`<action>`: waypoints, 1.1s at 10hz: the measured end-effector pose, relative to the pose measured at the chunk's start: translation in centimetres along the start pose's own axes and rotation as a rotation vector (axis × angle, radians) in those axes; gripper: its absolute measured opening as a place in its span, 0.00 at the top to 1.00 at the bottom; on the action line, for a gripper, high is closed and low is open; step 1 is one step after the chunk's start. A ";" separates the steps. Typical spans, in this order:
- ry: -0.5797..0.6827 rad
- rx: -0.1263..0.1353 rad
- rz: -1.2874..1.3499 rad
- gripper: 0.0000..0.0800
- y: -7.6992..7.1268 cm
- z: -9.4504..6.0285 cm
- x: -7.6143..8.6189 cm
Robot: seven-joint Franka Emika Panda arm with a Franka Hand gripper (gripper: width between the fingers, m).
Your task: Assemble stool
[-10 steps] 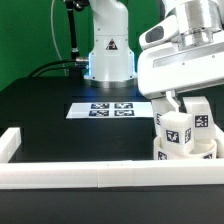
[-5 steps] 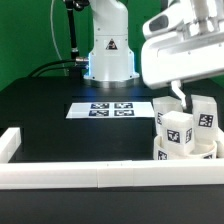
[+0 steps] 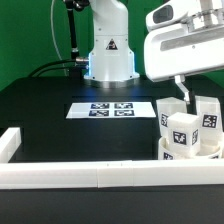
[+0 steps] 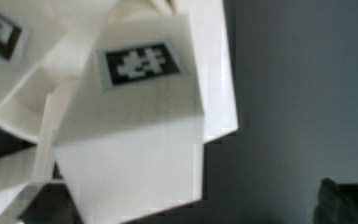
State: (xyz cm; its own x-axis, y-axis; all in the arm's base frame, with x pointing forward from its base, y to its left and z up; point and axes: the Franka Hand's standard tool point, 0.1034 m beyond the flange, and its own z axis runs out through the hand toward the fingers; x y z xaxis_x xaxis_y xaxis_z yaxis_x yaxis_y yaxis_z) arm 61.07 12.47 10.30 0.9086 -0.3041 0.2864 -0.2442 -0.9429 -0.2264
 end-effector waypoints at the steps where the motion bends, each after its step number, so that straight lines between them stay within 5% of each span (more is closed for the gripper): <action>1: -0.100 -0.002 0.002 0.19 0.5 -0.1 0.0; 4: -0.353 -0.069 -0.076 0.19 2.4 -2.0 1.2; 7: -0.388 -0.074 -0.070 0.19 2.5 -1.7 1.3; 11: -0.417 -0.079 -0.510 0.19 1.5 -1.0 0.1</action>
Offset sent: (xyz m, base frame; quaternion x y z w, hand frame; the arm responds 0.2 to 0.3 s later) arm -0.0007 -0.0181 0.0151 -0.0581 -0.1970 -0.0504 0.9774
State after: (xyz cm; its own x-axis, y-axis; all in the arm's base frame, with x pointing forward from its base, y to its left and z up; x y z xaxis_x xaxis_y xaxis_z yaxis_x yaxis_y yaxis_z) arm 60.45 10.84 10.96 0.9680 0.2464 -0.0487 0.2418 -0.9666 -0.0847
